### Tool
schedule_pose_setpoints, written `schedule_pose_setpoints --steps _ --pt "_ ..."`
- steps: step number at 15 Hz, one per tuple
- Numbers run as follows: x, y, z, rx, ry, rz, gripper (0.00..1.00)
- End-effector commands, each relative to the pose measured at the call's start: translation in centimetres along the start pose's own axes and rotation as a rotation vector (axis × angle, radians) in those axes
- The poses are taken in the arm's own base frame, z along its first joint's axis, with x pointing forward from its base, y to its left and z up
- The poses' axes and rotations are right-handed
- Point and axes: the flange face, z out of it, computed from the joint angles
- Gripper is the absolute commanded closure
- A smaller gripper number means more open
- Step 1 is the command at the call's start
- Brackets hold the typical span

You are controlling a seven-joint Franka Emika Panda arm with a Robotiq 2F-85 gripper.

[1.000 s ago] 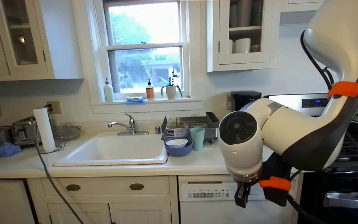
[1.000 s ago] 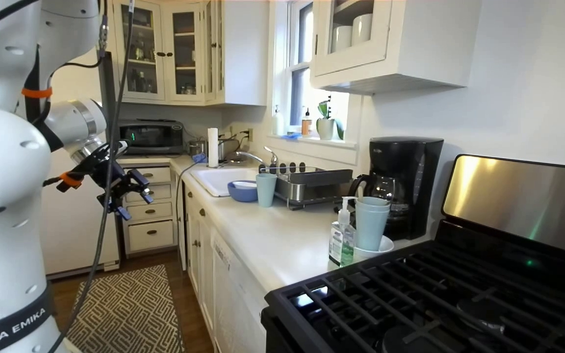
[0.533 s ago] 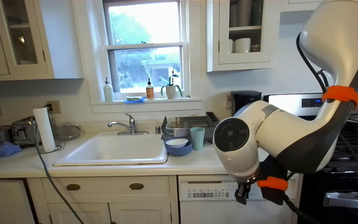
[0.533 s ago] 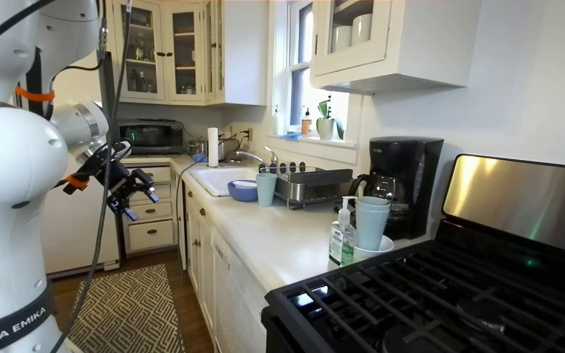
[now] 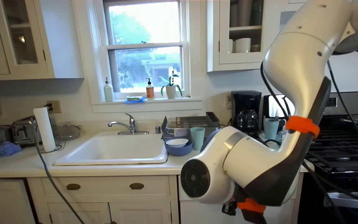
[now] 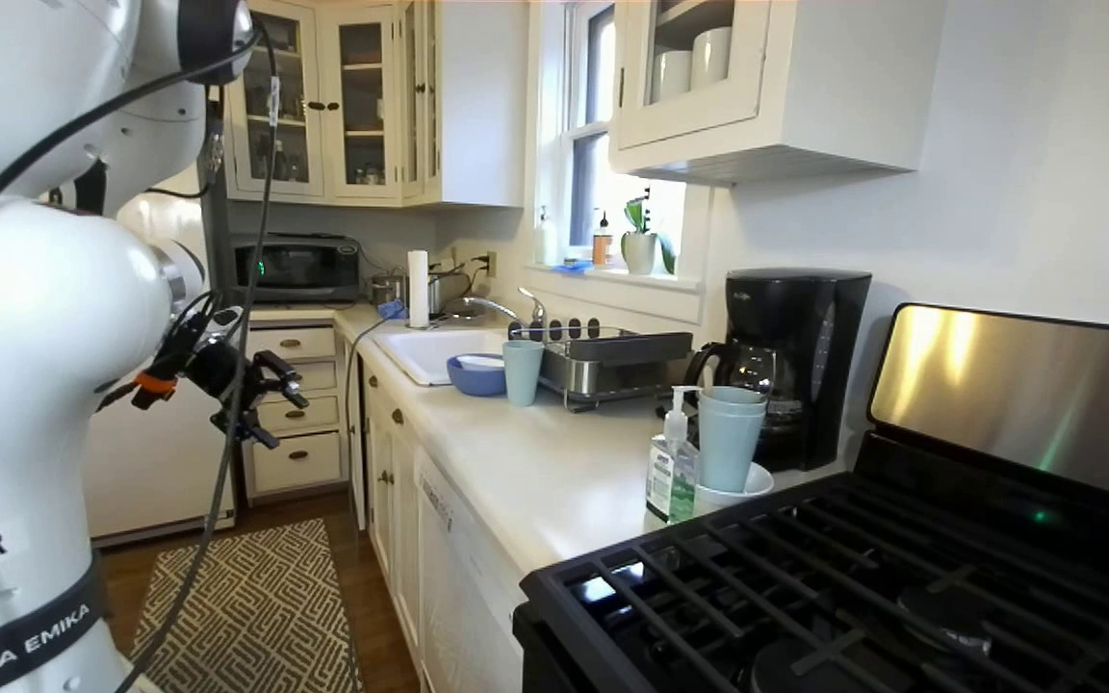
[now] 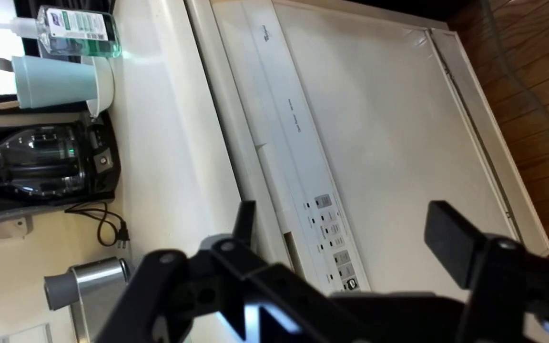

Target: Press a button on the dishwasher

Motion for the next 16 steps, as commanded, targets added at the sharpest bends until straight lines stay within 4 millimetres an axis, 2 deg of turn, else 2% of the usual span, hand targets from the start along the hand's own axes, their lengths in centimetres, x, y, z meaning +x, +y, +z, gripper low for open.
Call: schedule_pose_setpoints --steps 1,7,9,12,14,15,16 --pt "4.5 -4.0 0.9 -0.058 0.042 -0.03 0.41" --pt "10.7 -7.5 3.3 -0.084 0.039 -0.009 0.84" --pt "12.4 -8.4 3.7 -0.107 0.035 -0.01 0.95" --pt "14.6 -9.1 4.6 -0.143 0.021 -0.007 1.0" --pt "15.8 -9.5 5.2 -0.154 0.002 -0.015 0.96" --pt "16.1 -9.6 5.8 -0.159 -0.025 -0.021 0.99" --pt "14.9 -8.8 5.5 -0.133 0.007 -0.008 0.97"
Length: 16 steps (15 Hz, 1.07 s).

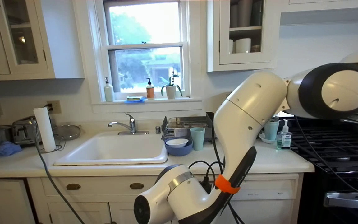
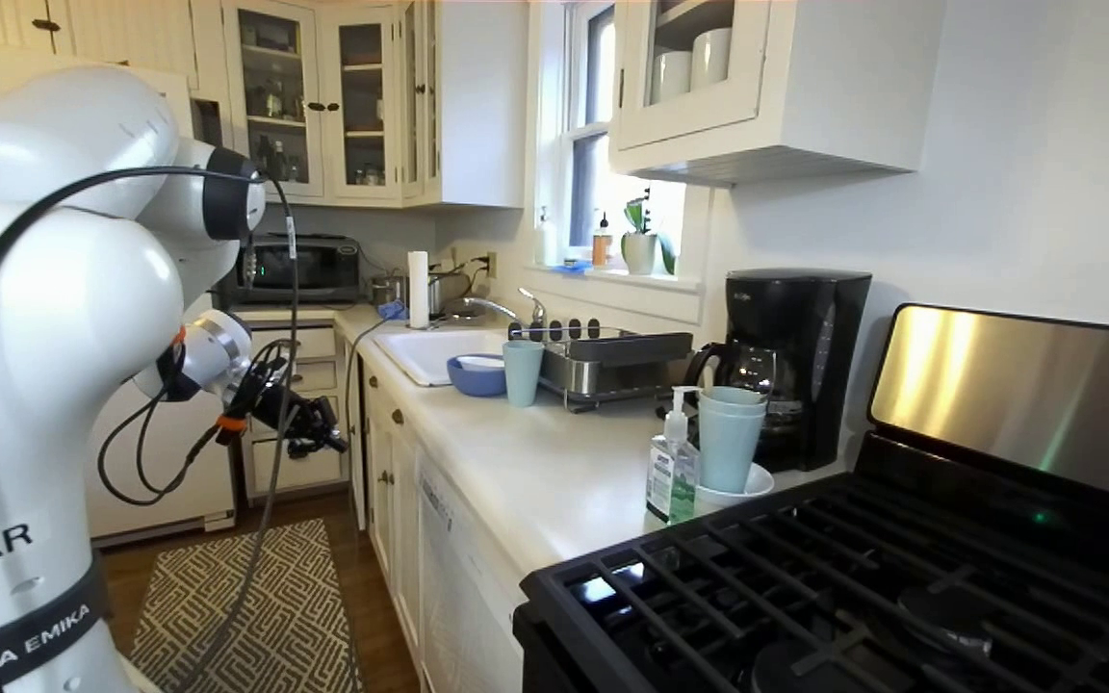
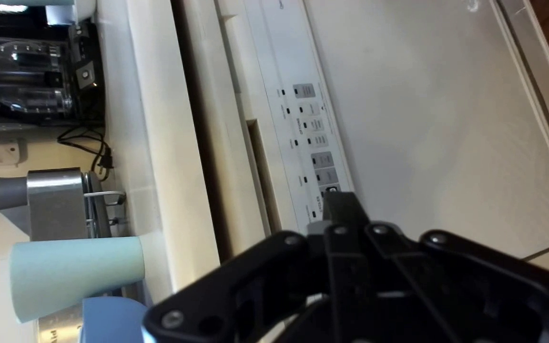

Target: Press a button on the dishwasher

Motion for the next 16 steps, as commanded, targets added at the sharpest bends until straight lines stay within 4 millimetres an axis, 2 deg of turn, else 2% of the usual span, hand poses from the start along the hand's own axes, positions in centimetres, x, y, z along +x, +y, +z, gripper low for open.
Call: schedule_pose_setpoints --steps 1,7,16 --pt "0.5 -0.3 0.3 -0.009 -0.008 -0.005 0.98" --pt "1.2 -0.8 0.7 -0.017 -0.018 -0.004 1.0" --pt "3.8 -3.9 7.1 -0.056 -0.059 -0.025 1.0"
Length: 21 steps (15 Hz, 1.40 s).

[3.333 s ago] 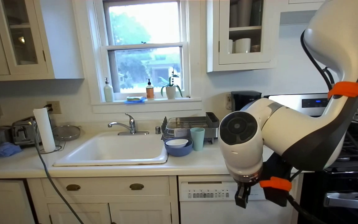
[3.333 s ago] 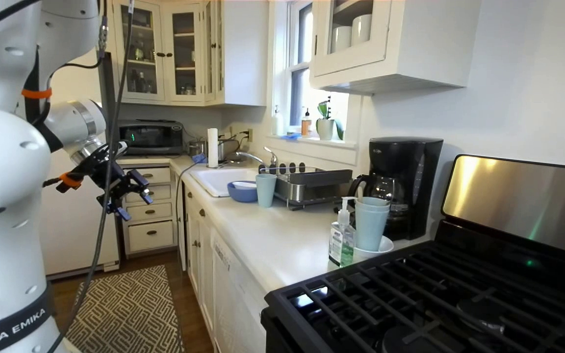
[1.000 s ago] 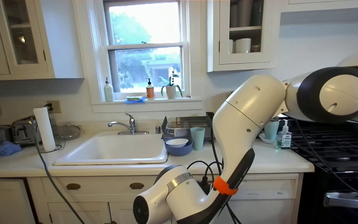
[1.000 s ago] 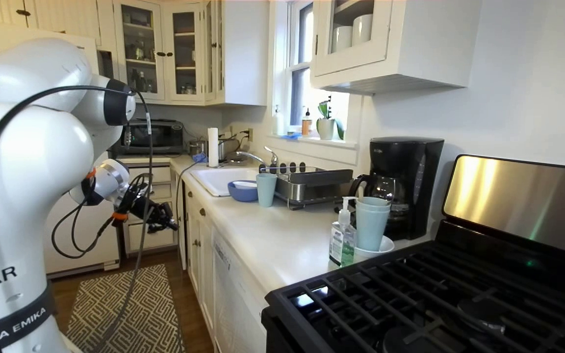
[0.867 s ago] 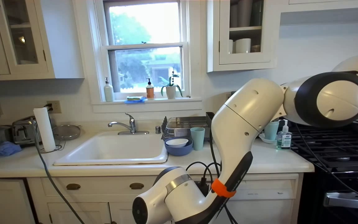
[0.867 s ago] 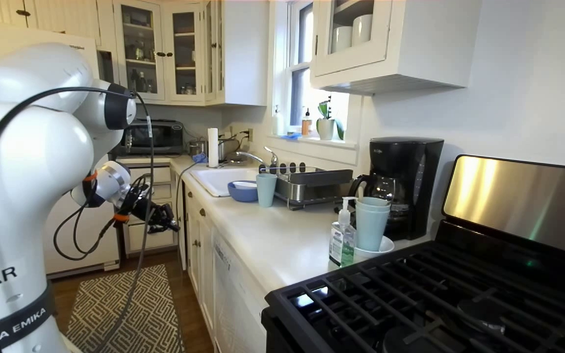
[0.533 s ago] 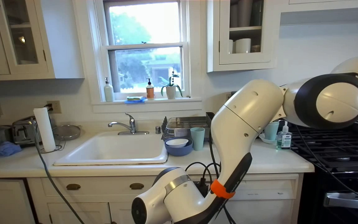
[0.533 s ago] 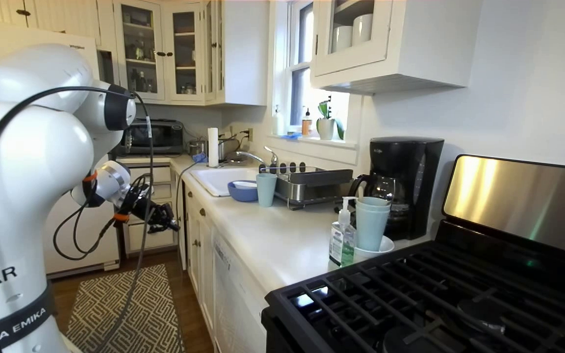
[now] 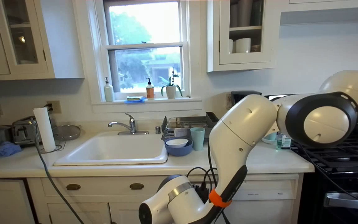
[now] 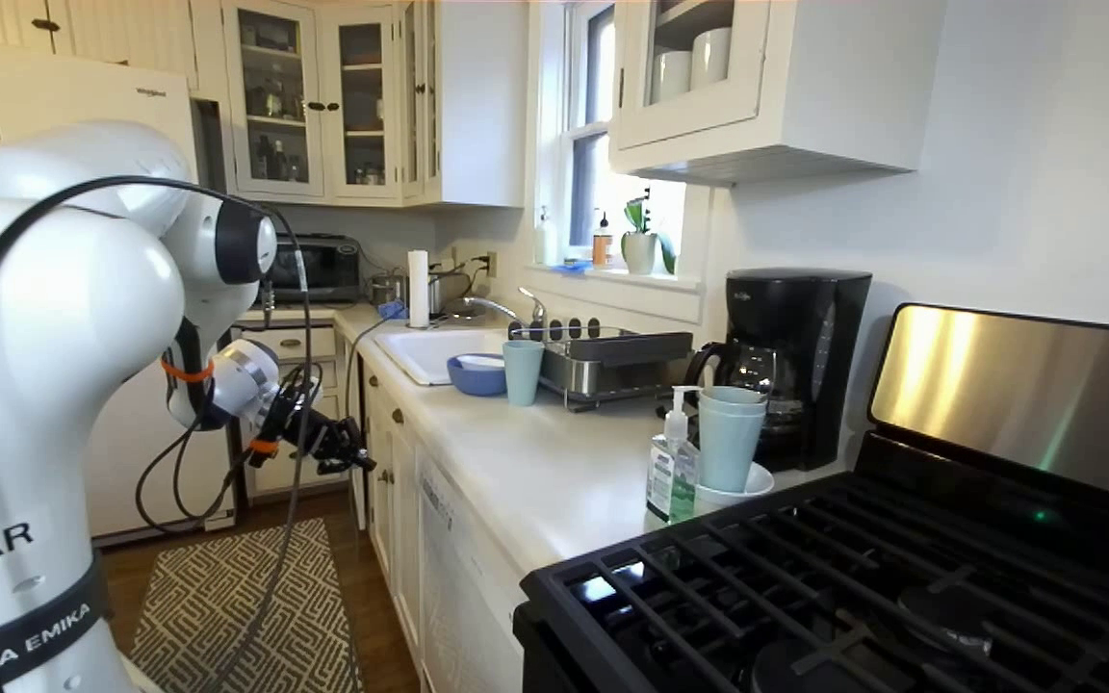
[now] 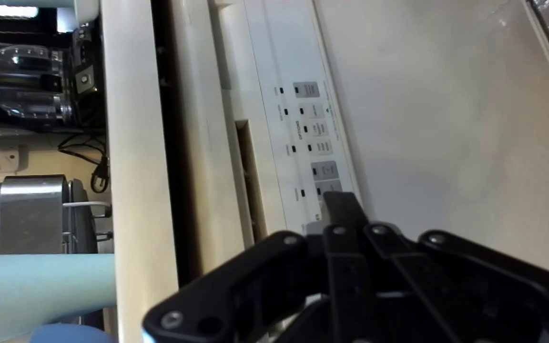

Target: Press a button on the dishwasher

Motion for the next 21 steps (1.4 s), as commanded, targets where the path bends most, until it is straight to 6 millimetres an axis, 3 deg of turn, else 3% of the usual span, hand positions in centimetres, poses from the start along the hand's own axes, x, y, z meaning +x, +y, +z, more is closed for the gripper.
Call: schedule_pose_setpoints --steps 1,12,21 --pt "1.7 -1.7 1.3 0.004 -0.004 -0.02 1.0" --pt "4.5 -3.5 3.9 -0.01 0.01 -0.049 1.0" --pt "5.0 -2.5 5.7 -0.026 0.001 -0.084 1.0"
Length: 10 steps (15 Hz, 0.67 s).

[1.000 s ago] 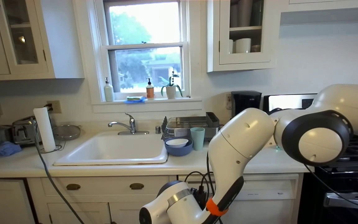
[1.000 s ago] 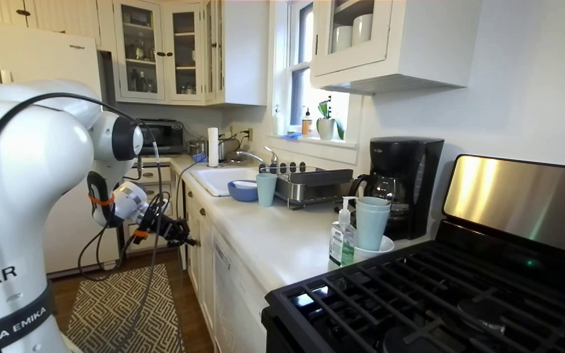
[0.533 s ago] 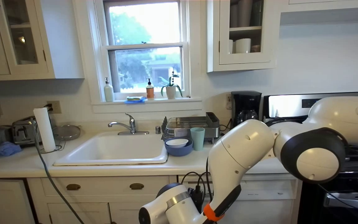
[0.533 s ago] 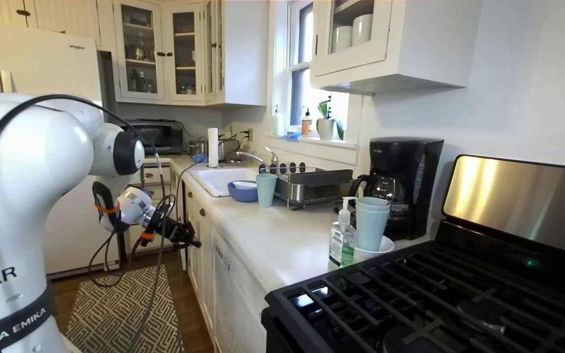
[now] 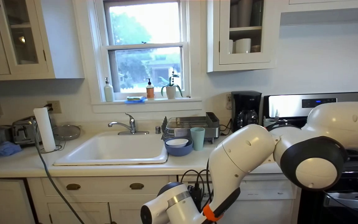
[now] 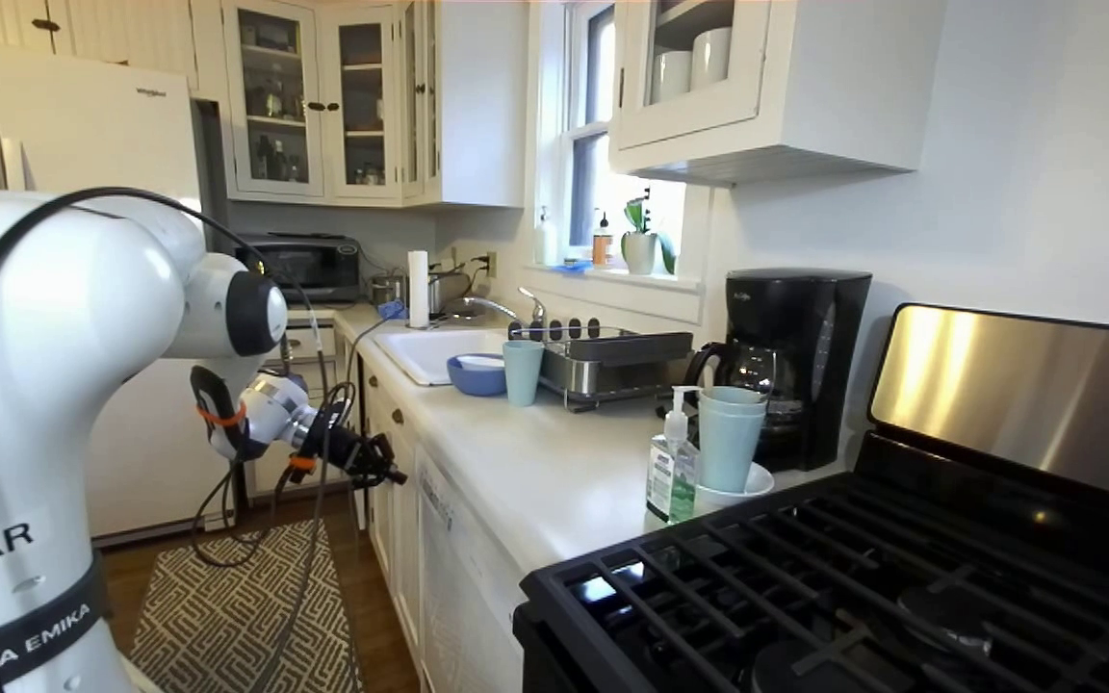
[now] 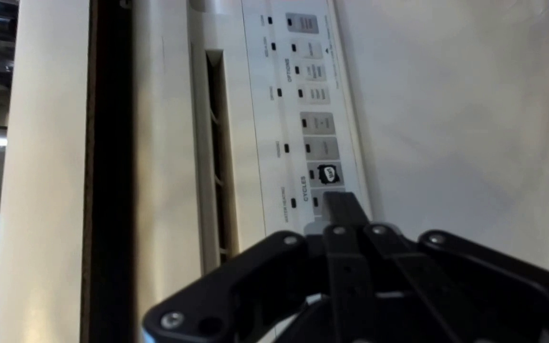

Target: Press a button on the dishwasher

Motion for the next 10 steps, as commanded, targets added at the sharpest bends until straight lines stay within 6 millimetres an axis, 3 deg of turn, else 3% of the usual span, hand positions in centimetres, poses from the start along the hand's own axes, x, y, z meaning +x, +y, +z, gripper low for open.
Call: schedule_pose_setpoints --steps 1,10 --pt "0.18 0.16 0.33 0.014 -0.004 -0.029 1.0" --pt "0.67 -0.13 1.14 0.079 0.015 -0.122 1.0"
